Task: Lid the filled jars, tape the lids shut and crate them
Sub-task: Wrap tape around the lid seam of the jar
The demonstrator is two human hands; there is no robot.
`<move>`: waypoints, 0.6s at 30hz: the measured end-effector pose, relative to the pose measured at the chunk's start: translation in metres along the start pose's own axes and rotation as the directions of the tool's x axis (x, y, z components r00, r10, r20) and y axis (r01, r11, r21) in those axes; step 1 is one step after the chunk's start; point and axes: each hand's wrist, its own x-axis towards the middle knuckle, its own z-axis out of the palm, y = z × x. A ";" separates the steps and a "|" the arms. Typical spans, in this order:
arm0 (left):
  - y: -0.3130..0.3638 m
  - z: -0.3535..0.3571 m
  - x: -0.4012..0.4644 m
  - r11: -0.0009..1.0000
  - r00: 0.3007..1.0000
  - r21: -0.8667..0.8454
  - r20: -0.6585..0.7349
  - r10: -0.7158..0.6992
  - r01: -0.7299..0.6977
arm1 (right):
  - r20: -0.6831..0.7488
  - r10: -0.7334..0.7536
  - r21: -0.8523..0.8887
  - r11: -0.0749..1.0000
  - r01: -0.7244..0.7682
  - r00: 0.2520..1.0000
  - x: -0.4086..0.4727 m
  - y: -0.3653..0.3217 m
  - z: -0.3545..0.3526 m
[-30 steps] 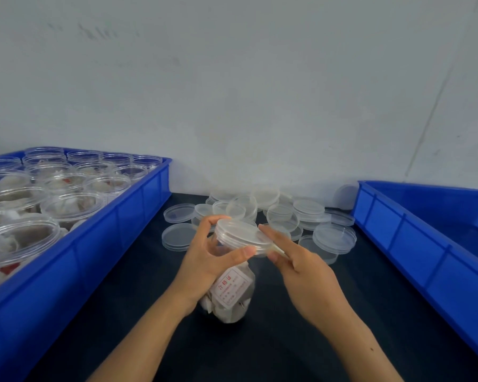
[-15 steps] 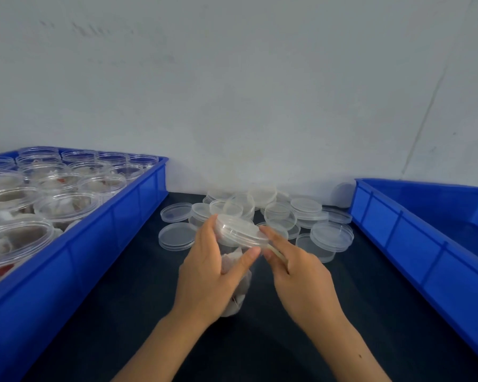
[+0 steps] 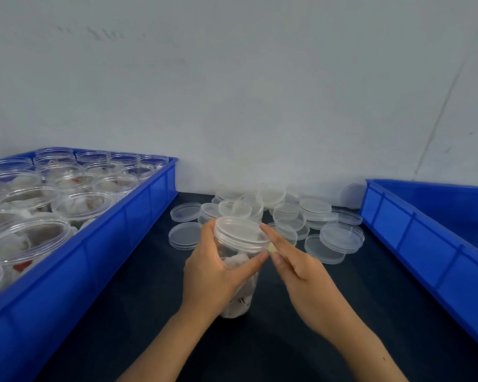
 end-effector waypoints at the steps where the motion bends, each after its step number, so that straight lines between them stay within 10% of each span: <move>1: 0.000 0.000 0.001 1.000 1.000 -0.017 -0.009 -0.009 0.009 | -0.008 -0.006 0.012 1.000 0.006 1.000 0.000 0.000 0.002; 18: -0.008 -0.009 0.025 0.955 0.971 -0.243 0.206 -0.121 0.170 | -0.065 0.077 -0.343 0.935 -0.095 0.995 0.005 0.007 -0.025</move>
